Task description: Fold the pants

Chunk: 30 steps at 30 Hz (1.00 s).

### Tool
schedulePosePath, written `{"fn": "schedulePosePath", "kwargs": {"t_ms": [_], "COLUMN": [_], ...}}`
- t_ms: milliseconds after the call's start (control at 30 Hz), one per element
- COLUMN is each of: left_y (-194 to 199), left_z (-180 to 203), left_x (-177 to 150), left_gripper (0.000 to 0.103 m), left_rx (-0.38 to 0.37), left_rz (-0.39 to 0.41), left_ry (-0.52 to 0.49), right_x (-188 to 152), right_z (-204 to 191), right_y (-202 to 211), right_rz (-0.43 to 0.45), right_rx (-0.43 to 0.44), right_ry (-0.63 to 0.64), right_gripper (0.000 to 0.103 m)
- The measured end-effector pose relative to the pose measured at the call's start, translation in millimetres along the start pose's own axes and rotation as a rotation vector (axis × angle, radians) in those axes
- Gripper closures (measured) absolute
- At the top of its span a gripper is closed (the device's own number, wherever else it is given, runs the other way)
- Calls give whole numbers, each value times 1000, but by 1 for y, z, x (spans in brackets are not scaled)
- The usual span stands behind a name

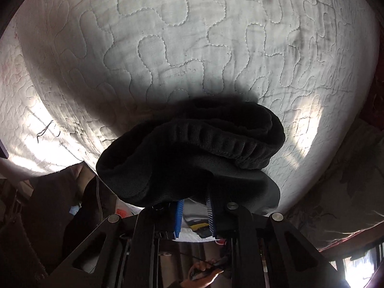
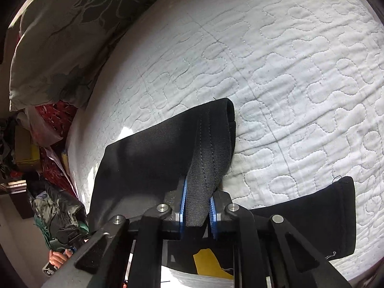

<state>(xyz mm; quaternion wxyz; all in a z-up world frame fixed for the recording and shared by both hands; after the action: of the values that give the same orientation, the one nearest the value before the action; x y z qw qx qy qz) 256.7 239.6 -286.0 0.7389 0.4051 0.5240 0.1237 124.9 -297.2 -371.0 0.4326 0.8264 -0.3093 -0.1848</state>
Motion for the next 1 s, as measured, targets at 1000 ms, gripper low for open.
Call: {"fn": "schedulePosePath", "kwargs": {"t_ms": [1000], "left_y": [27], "left_z": [15], "left_x": [-83], "left_gripper": [61], "left_rx": [300], "left_rz": [211], "left_ry": [-819], "right_x": [-117], "right_z": [134], "right_y": [86], "right_rz": [81], "right_rx": [-5], "right_ry": [-205], "right_gripper": [57]}}
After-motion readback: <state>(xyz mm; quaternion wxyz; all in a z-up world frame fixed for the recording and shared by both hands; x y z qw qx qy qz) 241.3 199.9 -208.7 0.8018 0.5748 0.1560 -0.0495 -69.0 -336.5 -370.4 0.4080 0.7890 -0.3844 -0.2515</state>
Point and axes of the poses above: each gripper's, at about its wrist camera, not at the fingertips, and y roughly against the way its jaws point, z to its right, x to its top, the point moved 1 cm from there along -y, roughly the way its jaws point
